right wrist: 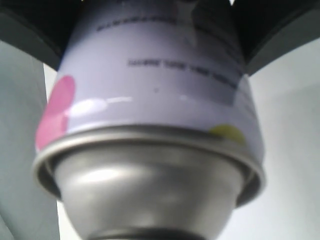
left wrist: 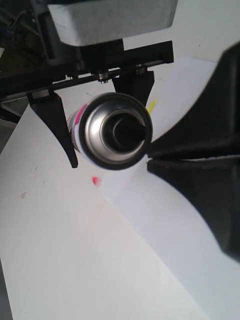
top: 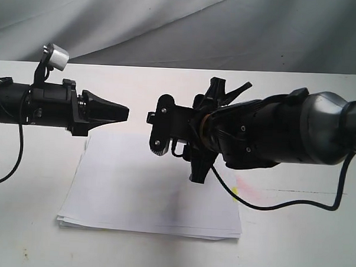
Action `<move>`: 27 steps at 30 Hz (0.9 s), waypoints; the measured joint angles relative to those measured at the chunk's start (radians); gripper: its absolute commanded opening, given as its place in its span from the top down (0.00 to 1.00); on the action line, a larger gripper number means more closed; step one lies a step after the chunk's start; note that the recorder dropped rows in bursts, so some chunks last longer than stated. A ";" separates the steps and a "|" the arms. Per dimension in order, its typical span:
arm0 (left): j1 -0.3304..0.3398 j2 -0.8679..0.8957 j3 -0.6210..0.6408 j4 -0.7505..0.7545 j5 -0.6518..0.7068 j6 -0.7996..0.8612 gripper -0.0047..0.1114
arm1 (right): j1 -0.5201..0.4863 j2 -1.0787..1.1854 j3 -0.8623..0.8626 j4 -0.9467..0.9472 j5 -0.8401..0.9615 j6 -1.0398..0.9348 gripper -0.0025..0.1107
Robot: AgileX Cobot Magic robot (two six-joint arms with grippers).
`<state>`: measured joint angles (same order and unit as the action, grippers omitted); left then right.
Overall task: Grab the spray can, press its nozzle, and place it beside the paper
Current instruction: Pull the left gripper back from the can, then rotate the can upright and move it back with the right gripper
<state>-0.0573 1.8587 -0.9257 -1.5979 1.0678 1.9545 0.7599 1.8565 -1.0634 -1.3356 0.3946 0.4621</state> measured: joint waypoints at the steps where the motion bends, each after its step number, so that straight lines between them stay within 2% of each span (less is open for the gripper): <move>1: 0.000 0.000 0.000 0.000 0.000 0.000 0.96 | 0.000 0.000 0.000 0.000 0.000 0.000 0.98; 10: 0.000 0.000 0.000 0.000 0.000 0.000 0.96 | 0.000 -0.005 0.000 0.019 0.042 0.060 0.98; 18: 0.000 0.000 0.000 -0.007 0.000 0.000 0.96 | -0.017 -0.130 0.000 0.063 0.002 0.197 0.98; 21: 0.000 0.000 0.000 -0.007 0.000 -0.002 0.96 | -0.064 -0.191 0.000 0.090 -0.074 0.278 0.98; 27: 0.000 0.000 0.000 -0.007 0.000 -0.004 0.96 | -0.230 -0.291 0.000 0.231 -0.263 0.394 0.98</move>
<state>-0.0573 1.8587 -0.9257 -1.6047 1.0678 1.9510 0.5303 1.5659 -1.0634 -1.1043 0.1313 0.8565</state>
